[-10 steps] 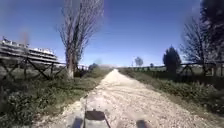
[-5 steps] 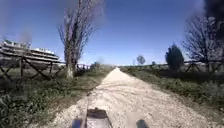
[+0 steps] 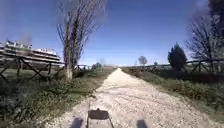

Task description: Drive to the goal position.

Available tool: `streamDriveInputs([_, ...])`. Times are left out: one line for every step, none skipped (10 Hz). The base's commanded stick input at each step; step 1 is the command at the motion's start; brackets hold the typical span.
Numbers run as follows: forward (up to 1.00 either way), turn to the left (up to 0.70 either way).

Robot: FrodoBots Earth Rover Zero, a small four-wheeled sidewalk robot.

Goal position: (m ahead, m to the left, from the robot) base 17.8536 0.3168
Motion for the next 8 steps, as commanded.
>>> streamDriveInputs([0.5, 0.0])
streamDriveInputs([0.5, 0.0])
streamDriveInputs([0.5, 0.0])
streamDriveInputs([0.5, 0.0])
streamDriveInputs([0.5, 0.0])
streamDriveInputs([0.5, 0.0])
streamDriveInputs([0.5, -0.09])
streamDriveInputs([0.5, -0.35])
